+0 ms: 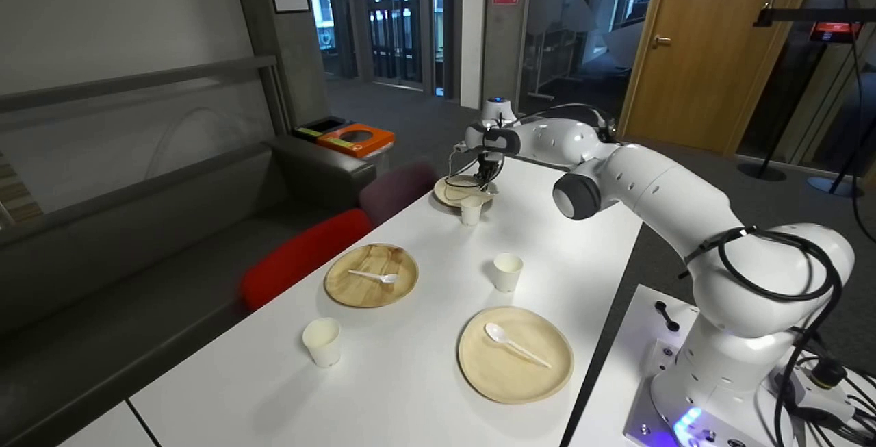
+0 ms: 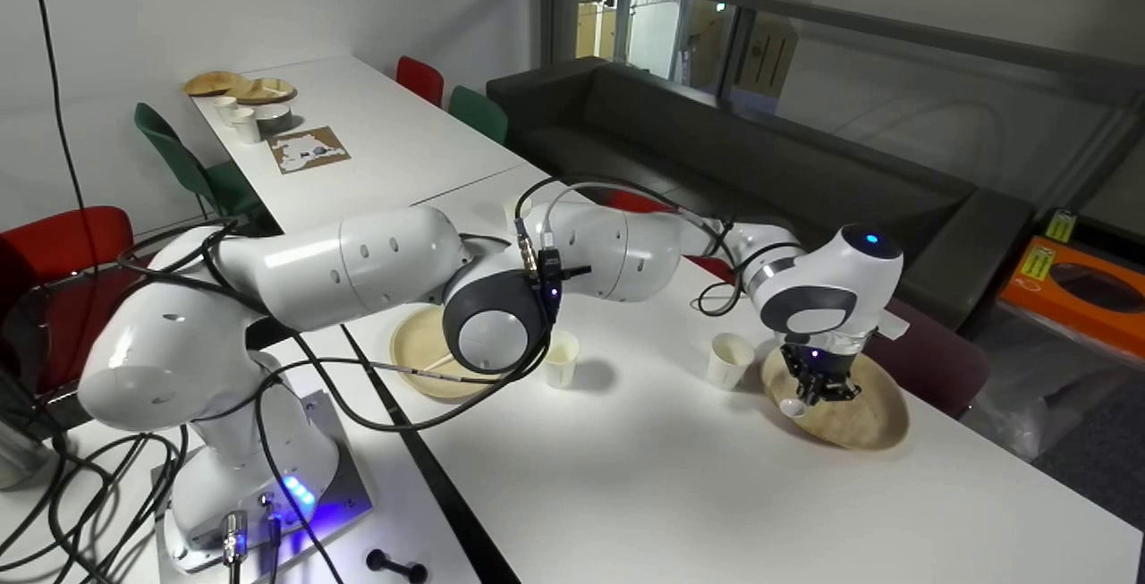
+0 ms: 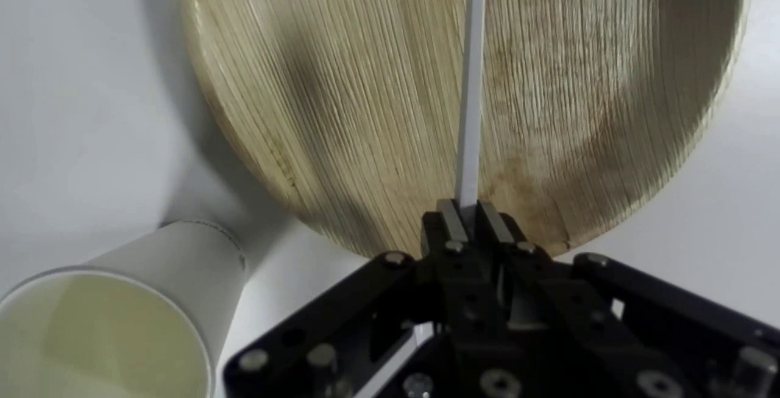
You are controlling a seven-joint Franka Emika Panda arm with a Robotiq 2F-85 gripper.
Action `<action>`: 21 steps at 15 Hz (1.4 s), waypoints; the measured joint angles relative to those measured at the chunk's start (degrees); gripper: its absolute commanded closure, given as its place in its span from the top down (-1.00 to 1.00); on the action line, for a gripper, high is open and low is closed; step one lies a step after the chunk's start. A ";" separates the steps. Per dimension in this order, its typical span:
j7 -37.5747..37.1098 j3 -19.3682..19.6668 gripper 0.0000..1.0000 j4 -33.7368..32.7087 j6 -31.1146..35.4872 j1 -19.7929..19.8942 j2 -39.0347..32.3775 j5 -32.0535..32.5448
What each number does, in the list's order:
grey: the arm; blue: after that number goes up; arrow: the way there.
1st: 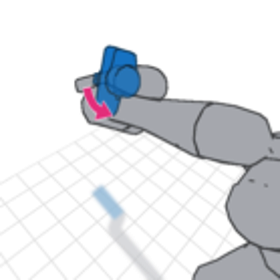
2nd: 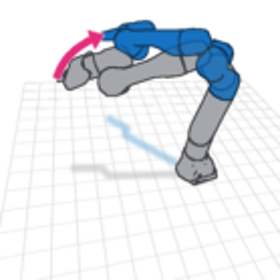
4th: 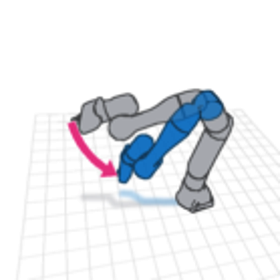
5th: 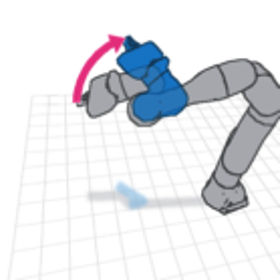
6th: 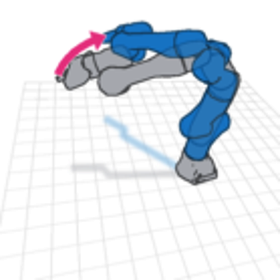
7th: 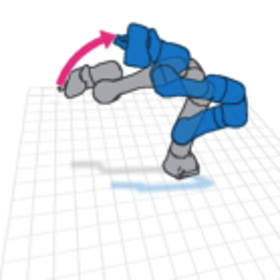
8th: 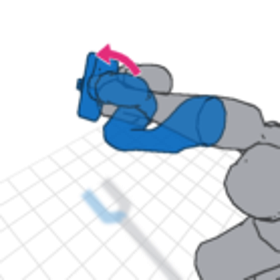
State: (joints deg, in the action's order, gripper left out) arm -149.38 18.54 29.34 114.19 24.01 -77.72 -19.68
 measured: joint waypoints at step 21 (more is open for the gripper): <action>0.13 27.55 -0.95 -0.59 10.94 -13.22 -6.67 -8.03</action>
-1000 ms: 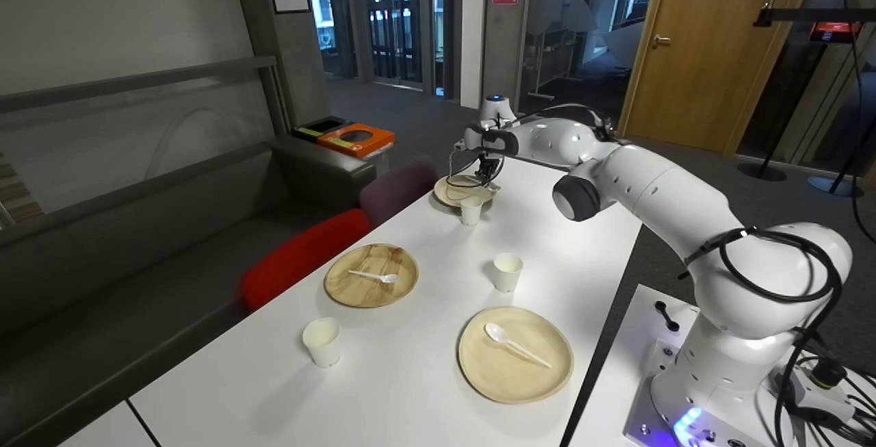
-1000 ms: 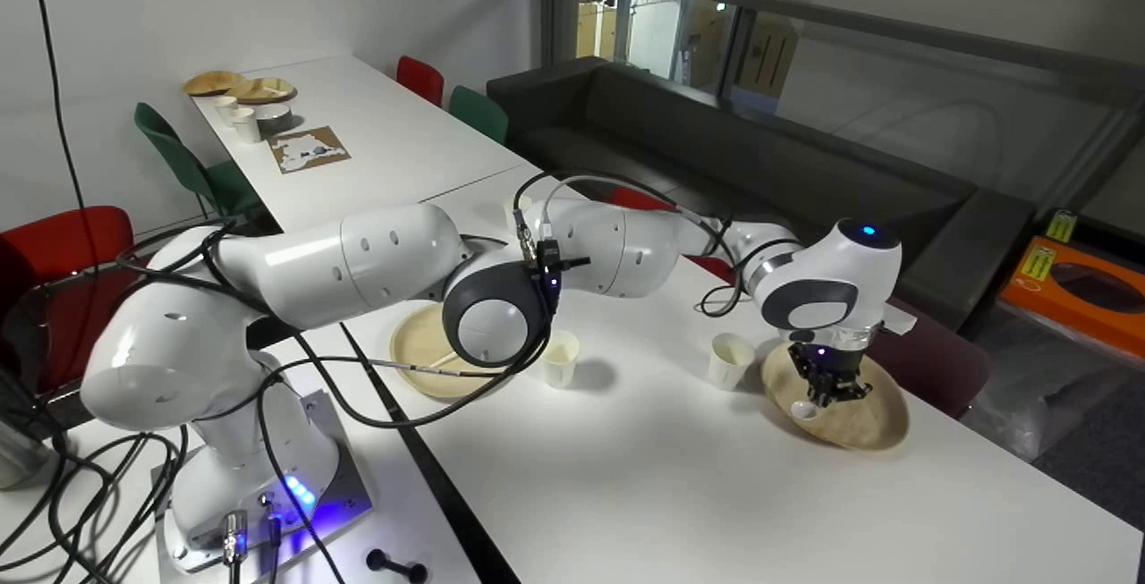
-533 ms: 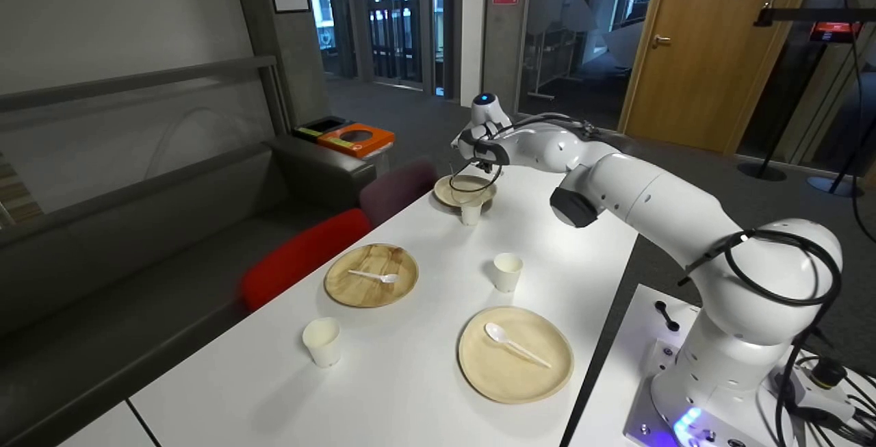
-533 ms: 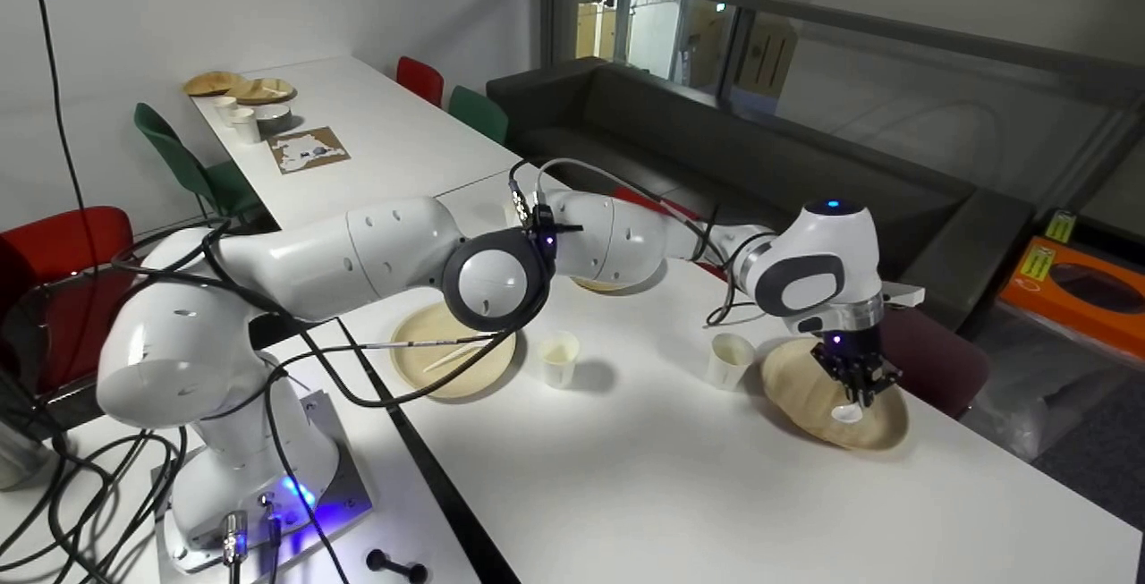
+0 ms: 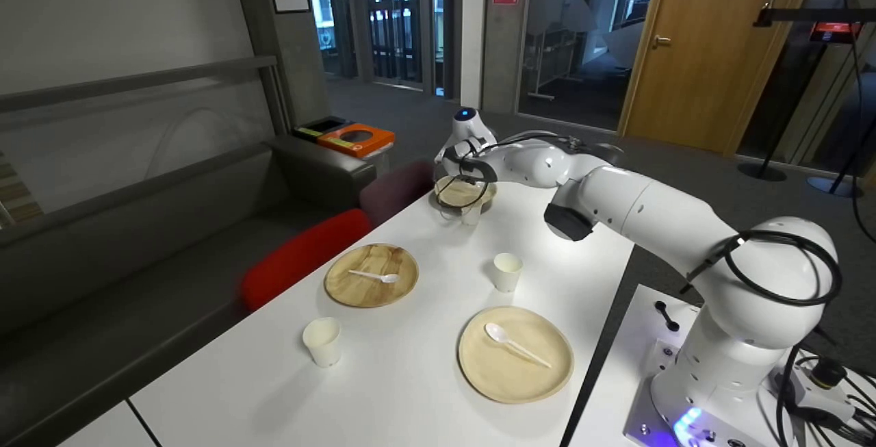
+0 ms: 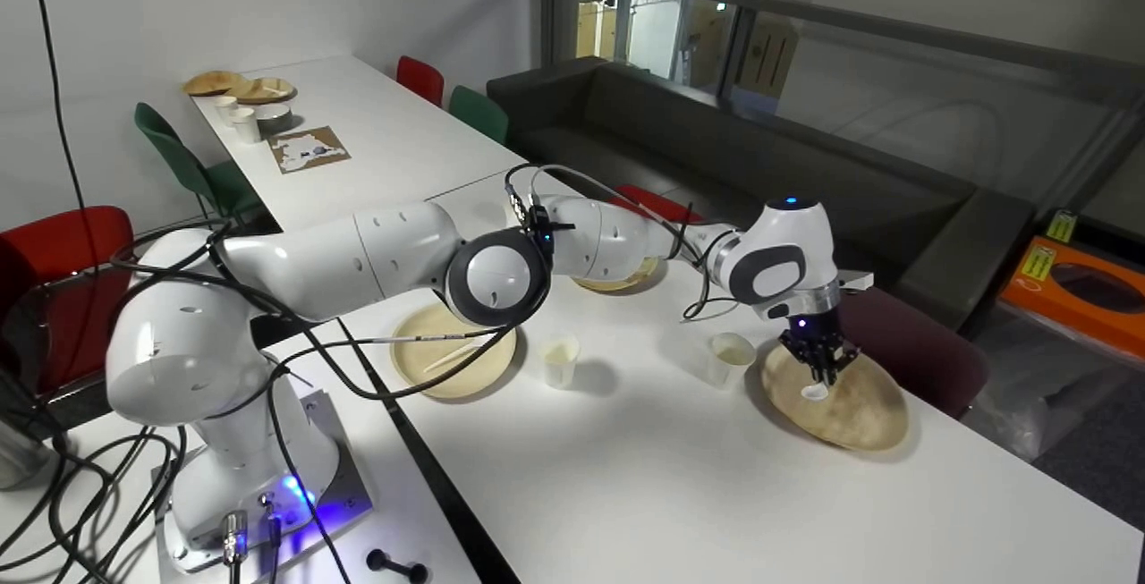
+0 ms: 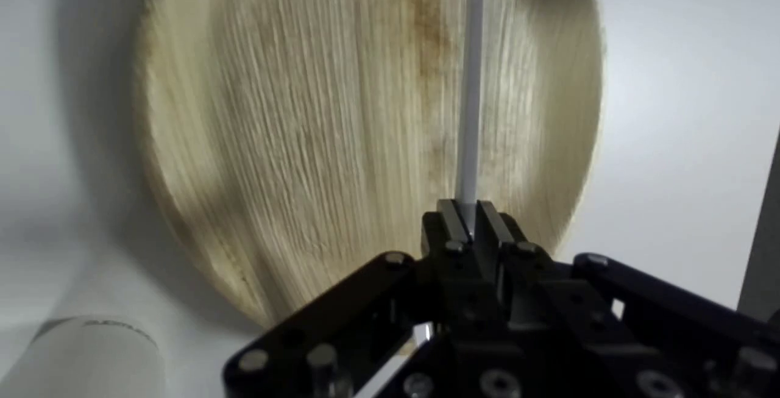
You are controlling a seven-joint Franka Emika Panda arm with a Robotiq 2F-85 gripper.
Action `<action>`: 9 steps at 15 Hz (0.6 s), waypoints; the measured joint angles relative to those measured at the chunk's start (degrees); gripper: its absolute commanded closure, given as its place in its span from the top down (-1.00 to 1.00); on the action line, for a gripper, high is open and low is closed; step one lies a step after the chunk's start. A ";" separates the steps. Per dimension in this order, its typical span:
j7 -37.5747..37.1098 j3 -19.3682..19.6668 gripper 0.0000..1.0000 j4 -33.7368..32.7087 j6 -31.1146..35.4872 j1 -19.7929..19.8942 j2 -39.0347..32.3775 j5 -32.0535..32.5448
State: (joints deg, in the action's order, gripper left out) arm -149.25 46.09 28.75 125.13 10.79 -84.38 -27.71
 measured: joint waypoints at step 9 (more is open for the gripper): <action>0.17 -2.39 -0.95 -0.03 0.01 -0.37 -0.34 0.20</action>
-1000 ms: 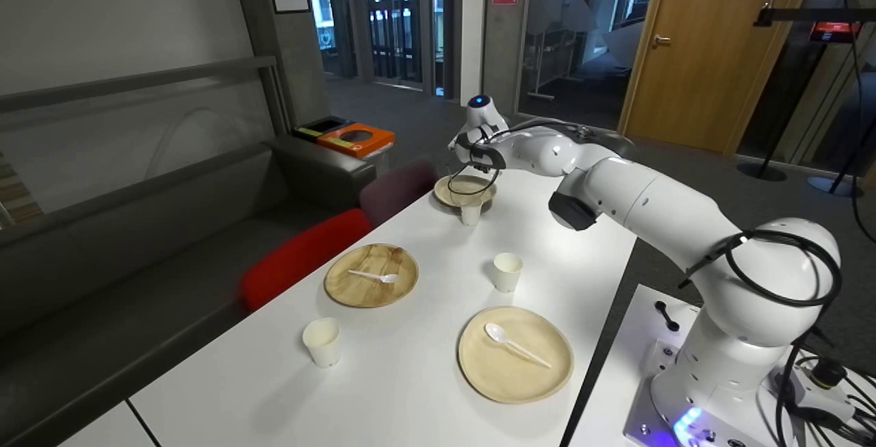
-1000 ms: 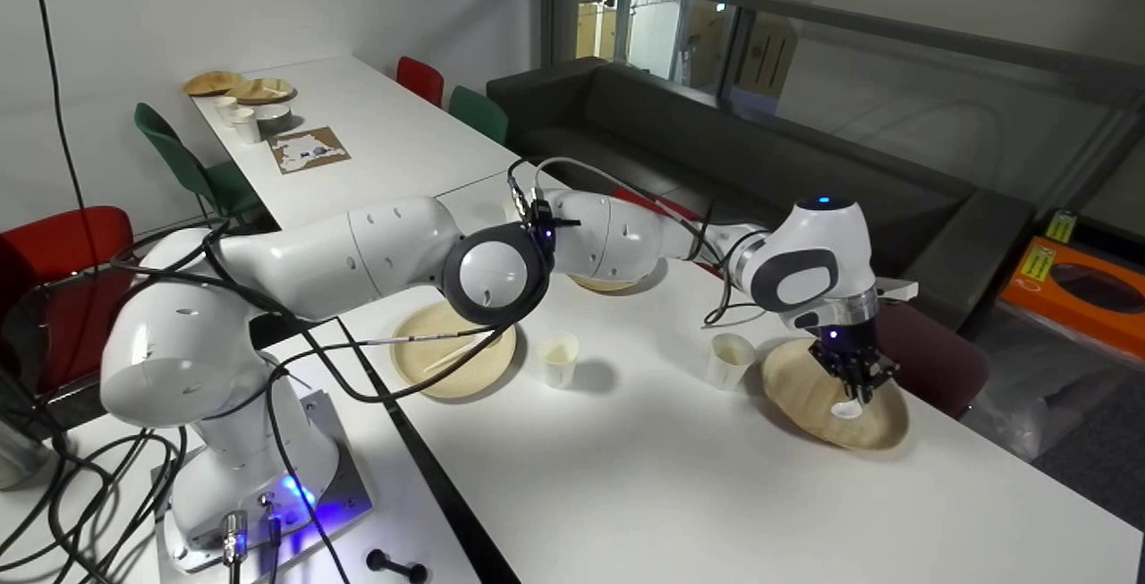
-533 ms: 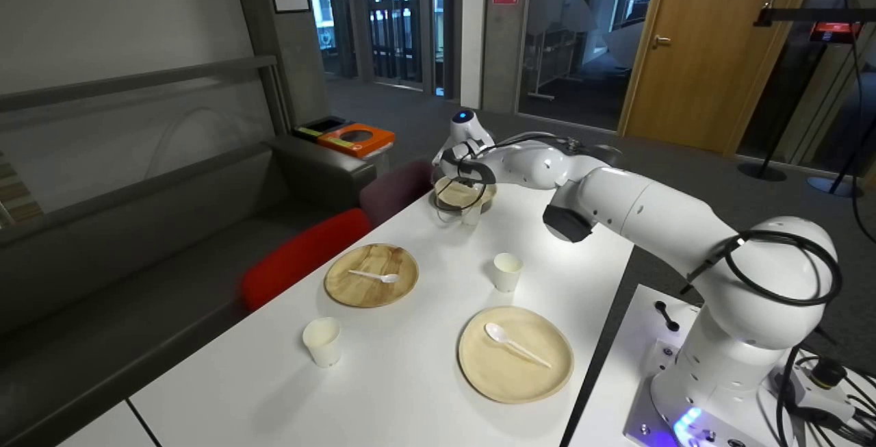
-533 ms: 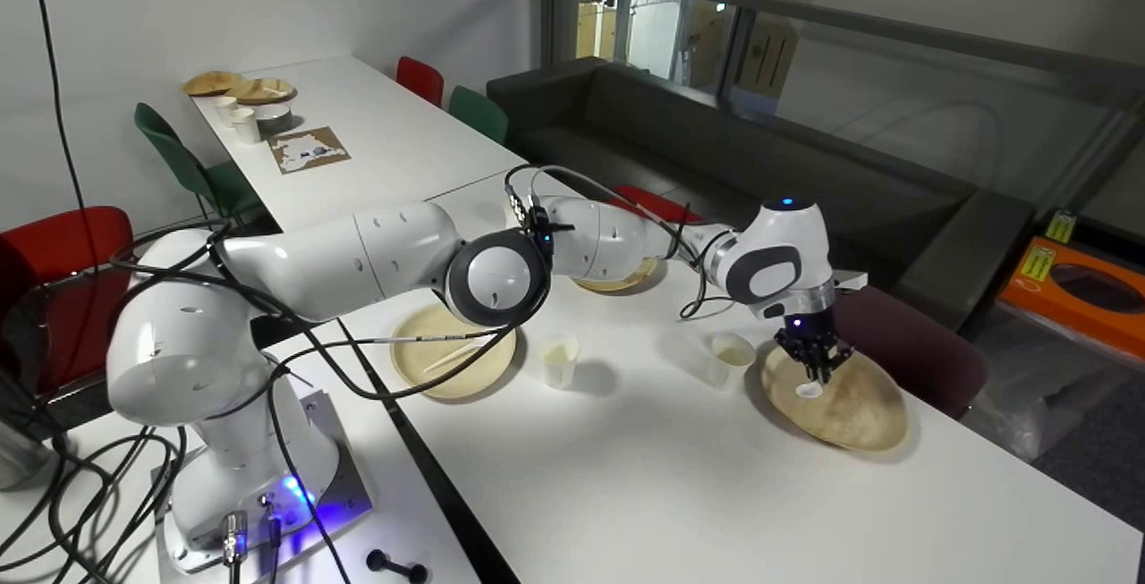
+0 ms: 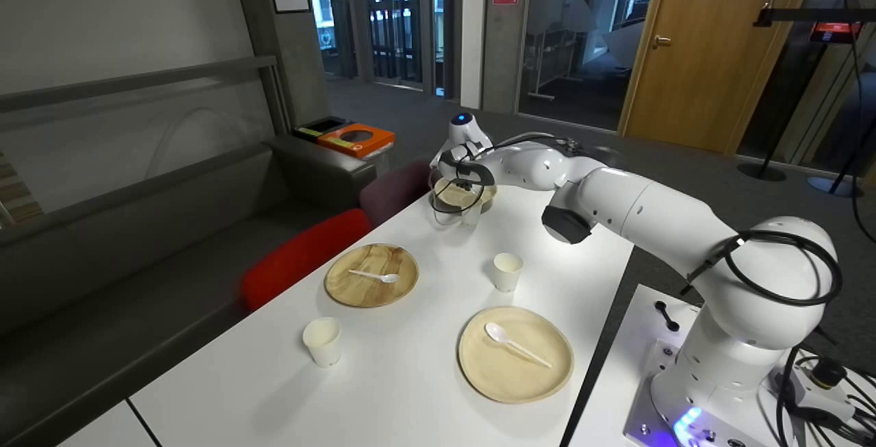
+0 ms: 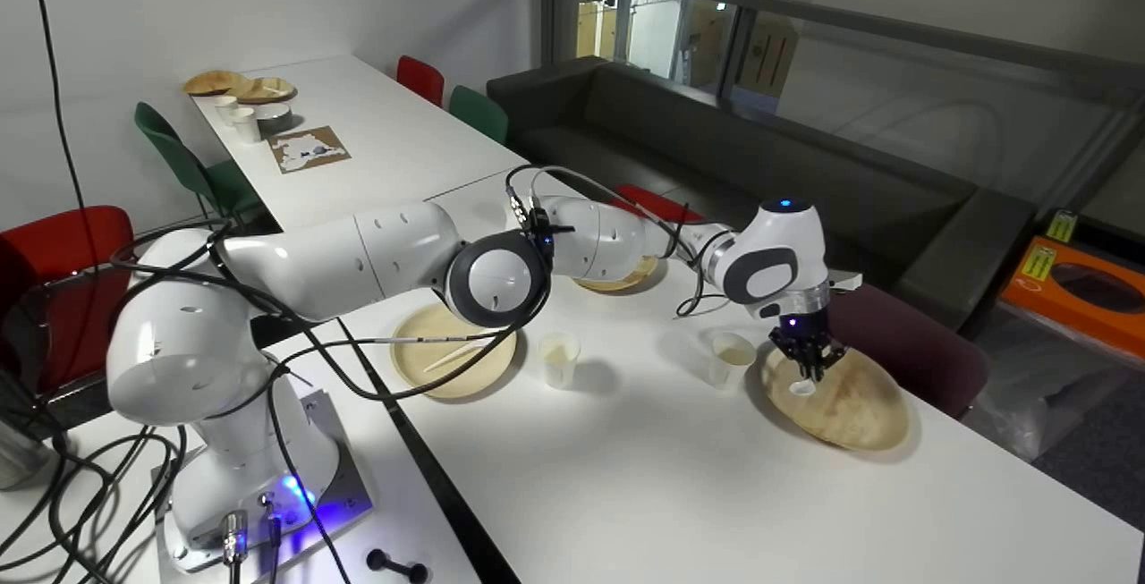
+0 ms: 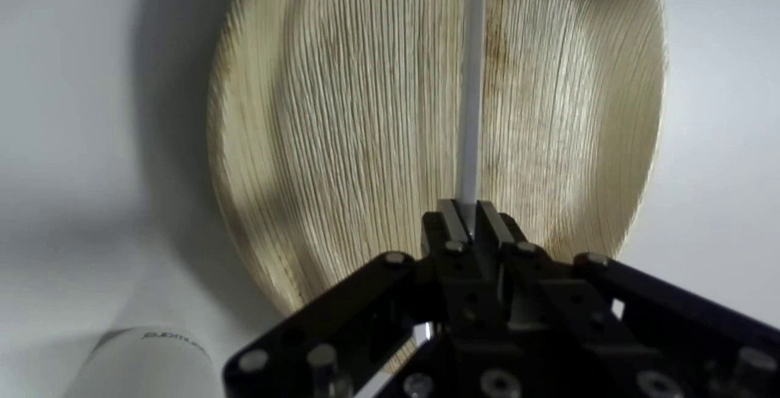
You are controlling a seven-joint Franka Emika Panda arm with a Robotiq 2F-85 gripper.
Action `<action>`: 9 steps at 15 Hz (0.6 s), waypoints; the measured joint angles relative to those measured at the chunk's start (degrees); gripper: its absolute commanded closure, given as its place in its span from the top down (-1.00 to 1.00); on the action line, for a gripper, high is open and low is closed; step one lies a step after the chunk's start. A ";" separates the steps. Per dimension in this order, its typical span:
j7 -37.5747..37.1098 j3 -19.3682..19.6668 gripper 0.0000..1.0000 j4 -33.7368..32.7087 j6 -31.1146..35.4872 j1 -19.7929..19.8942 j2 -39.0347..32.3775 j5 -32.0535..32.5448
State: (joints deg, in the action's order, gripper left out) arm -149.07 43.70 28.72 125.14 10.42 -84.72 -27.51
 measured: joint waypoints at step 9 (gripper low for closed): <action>0.03 -0.17 -0.14 0.26 0.00 1.89 -0.21 0.88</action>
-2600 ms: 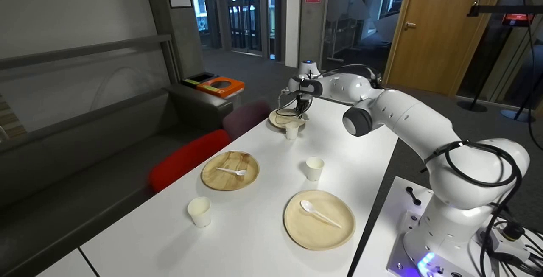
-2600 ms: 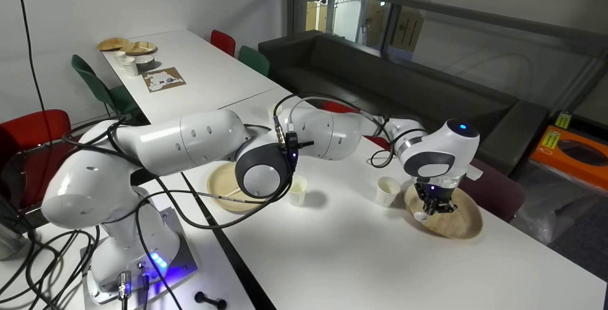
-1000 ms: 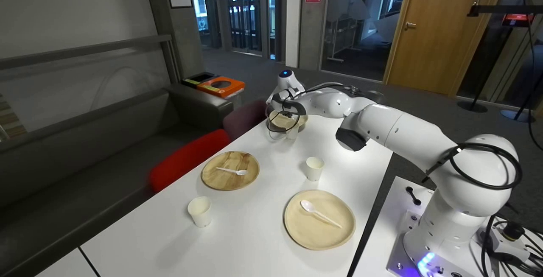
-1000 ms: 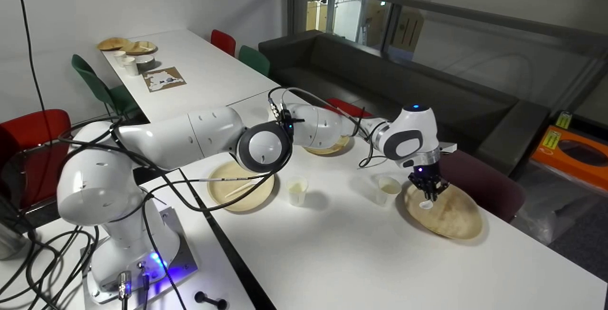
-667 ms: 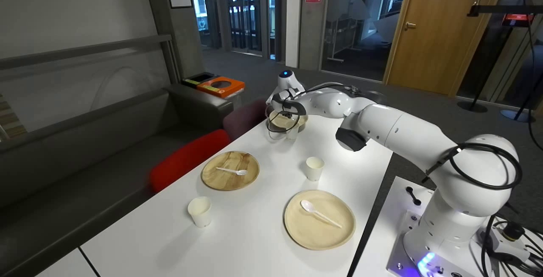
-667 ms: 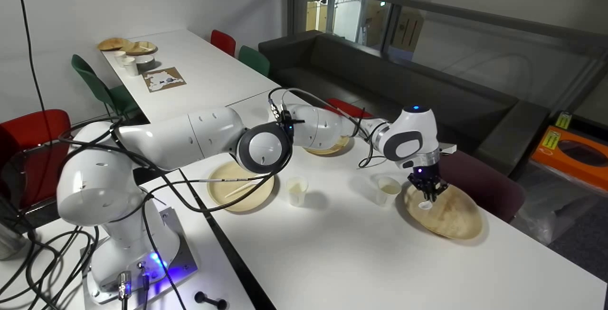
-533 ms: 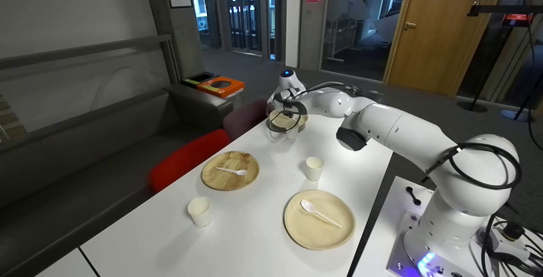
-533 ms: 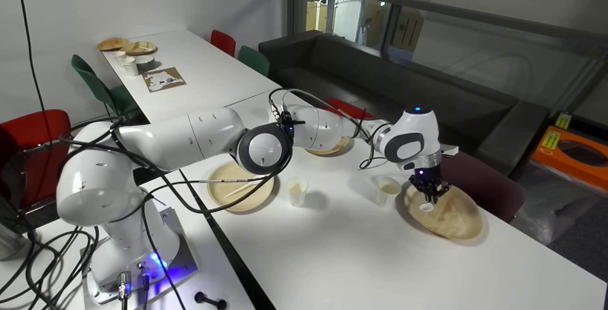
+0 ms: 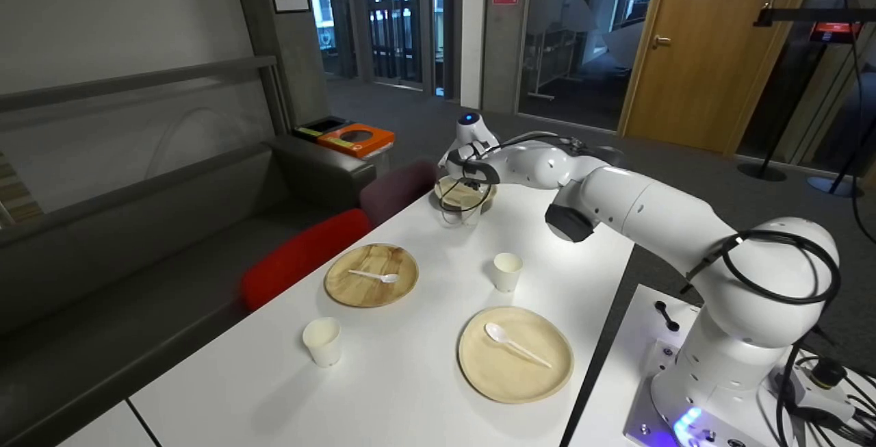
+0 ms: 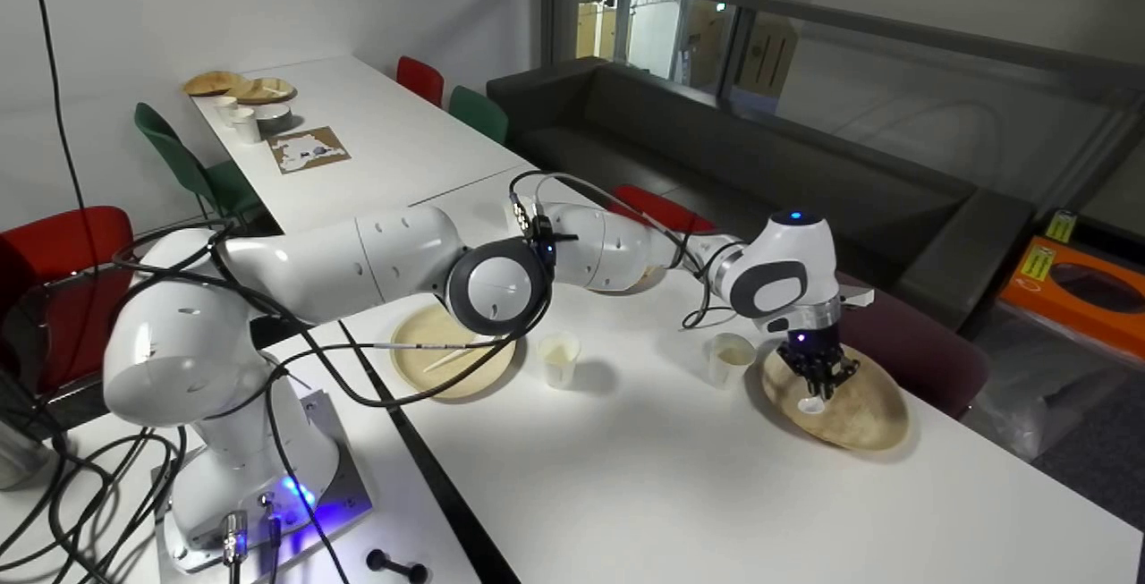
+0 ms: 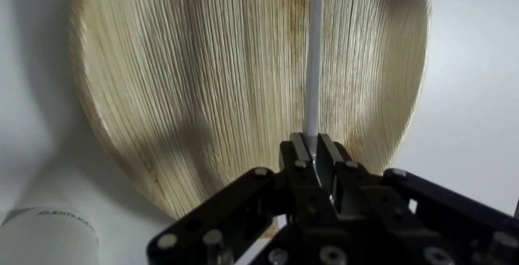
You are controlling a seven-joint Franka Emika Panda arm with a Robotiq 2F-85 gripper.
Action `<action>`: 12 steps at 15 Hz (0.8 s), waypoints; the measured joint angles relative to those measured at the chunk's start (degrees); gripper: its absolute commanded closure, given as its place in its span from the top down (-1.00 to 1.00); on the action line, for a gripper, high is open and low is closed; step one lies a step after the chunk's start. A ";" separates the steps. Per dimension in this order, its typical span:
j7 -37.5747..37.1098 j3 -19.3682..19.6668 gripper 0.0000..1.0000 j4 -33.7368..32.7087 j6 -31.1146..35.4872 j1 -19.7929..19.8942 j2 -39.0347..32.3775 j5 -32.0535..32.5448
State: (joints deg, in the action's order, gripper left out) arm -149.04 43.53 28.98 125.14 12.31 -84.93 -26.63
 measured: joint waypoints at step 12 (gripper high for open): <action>5.11 -20.58 1.00 -7.57 1.80 5.33 0.59 12.56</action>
State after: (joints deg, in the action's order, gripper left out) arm -143.93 22.95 21.41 126.93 17.63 -84.34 -14.07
